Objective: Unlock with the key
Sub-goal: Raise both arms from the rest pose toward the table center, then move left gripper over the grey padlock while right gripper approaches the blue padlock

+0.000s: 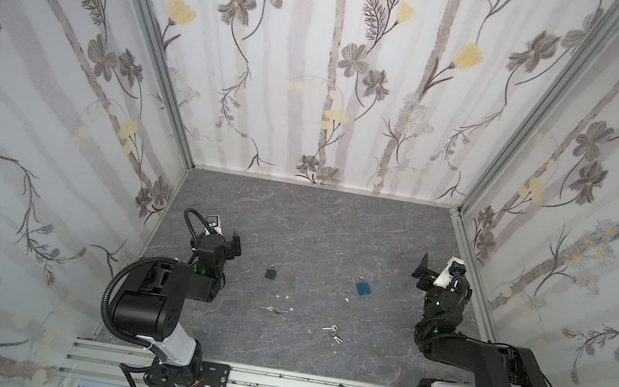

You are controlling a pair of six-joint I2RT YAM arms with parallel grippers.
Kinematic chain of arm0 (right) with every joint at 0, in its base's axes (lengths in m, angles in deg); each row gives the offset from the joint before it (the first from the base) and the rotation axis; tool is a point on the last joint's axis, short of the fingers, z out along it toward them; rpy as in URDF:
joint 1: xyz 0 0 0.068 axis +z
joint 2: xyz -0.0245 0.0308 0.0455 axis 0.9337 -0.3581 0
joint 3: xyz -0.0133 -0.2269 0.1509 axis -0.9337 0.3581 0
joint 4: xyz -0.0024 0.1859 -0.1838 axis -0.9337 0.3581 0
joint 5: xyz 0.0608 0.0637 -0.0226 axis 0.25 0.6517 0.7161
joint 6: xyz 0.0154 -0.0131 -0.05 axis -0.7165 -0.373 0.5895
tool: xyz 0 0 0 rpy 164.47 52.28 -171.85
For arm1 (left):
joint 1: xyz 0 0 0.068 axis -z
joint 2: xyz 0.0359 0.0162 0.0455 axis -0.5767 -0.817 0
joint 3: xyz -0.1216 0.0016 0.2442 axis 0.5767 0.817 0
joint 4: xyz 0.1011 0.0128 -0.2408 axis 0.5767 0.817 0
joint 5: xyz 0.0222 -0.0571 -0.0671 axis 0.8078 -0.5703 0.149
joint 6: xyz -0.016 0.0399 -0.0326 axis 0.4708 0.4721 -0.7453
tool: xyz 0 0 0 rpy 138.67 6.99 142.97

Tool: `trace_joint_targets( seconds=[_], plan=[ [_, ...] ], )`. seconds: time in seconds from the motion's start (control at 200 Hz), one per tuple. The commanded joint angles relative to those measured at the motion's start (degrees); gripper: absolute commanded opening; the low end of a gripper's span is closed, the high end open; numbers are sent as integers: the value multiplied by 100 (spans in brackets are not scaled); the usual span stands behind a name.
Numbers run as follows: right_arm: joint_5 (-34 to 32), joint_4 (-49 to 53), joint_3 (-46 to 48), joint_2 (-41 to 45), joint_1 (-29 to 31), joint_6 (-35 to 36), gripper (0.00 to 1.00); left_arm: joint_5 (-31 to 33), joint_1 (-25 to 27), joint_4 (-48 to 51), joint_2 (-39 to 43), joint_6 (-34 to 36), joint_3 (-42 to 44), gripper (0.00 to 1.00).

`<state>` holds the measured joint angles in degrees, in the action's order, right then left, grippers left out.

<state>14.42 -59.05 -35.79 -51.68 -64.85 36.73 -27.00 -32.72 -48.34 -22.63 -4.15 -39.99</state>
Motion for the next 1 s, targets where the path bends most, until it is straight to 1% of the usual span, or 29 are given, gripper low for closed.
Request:
trace_joint_targets(
  seconds=[0.0, 0.04, 0.07, 0.13, 0.155, 0.195, 0.255, 0.3, 0.345, 0.395, 0.435, 0.475, 0.51, 0.52, 0.55, 0.59, 0.639, 0.684, 0.724, 0.784, 0.819, 0.879, 0.899, 0.964, 0.994],
  plan=[
    [-9, -239, -2, 23, 6, 32, 100, -29, -11, -183, 4, -30, 0, 100],
    [-95, -276, 6, 69, 28, 24, 100, -6, -11, -191, 60, -28, 25, 100],
    [-101, -51, -11, 197, 32, 8, 100, 38, -10, -30, 205, -45, -7, 100],
    [140, -1, 15, 367, 44, 149, 100, 88, 6, 578, 475, -39, -219, 100],
    [29, 12, 10, 463, 104, 215, 100, 116, 22, 940, 603, -35, -353, 100],
    [-212, 538, -133, 751, 196, 233, 100, 224, 22, 1500, 790, -54, -582, 100],
    [-194, 1402, -422, 1187, 206, 223, 100, 330, 31, 2096, 1006, -96, -844, 100],
    [-202, 2040, -688, 1448, 176, 19, 100, 376, 31, 2380, 1126, -169, -971, 100],
    [-55, 2522, -924, 1630, 108, -287, 100, 509, 31, 2838, 1234, -453, -1177, 100],
    [278, 3011, -1185, 1818, 32, -699, 100, 530, 23, 3408, 1337, -845, -1431, 100],
    [462, 3490, -1386, 1961, -18, -1223, 100, 312, 8, 3791, 1441, -1163, -1607, 100],
    [474, 4192, -1600, 2113, -82, -2045, 100, 71, -6, 4153, 1523, -1596, -1798, 100],
    [536, 4718, -1763, 2204, -161, -2770, 100, -20, -21, 4668, 1594, -2206, -2022, 100],
    [608, 4819, -1790, 2217, -185, -2922, 100, -42, -17, 4836, 1599, -2515, -2077, 100],
    [922, 4906, -1819, 2237, -279, -3206, 100, -230, -31, 5069, 1641, -2909, -2189, 100],
    [1527, 4840, -1822, 2217, -350, -3292, 100, -661, -69, 4973, 1707, -3078, -2182, 100],
    [2089, 4812, -1865, 2172, -357, -3290, 99, -1151, -129, 4834, 1750, -3263, -2112, 100],
    [2550, 4839, -1904, 2122, -355, -3358, 92, -1348, -145, 5054, 1769, -3378, -2193, 100],
    [2920, 4881, -1932, 2090, -333, -3430, 83, -1598, -149, 5392, 1764, -3332, -2320, 100],
    [3072, 5162, -1985, 2103, -239, -3588, 79, -1851, -136, 5977, 1751, -3330, -2549, 100],
    [3106, 5248, -1958, 2155, -143, -3669, 77, -1980, -136, 6251, 1761, -3366, -2590, 97],
    [3128, 5354, -1860, 2260, 29, -3819, 73, -2352, -124, 6500, 1788, -3409, -2563, 96],
    [3148, 5452, -1876, 2271, 89, -3832, 71, -2428, -114, 6566, 1949, -3472, -2510, 96],
    [3257, 5907, -1997, 2211, 279, -3801, 69, -2630, -110, 6911, 2084, -3652, -2460, 92],
    [3404, 6120, -2073, 2124, 396, -3739, 64, -2764, -103, 7106, 2095, -3699, -2469, 89]
  ],
)
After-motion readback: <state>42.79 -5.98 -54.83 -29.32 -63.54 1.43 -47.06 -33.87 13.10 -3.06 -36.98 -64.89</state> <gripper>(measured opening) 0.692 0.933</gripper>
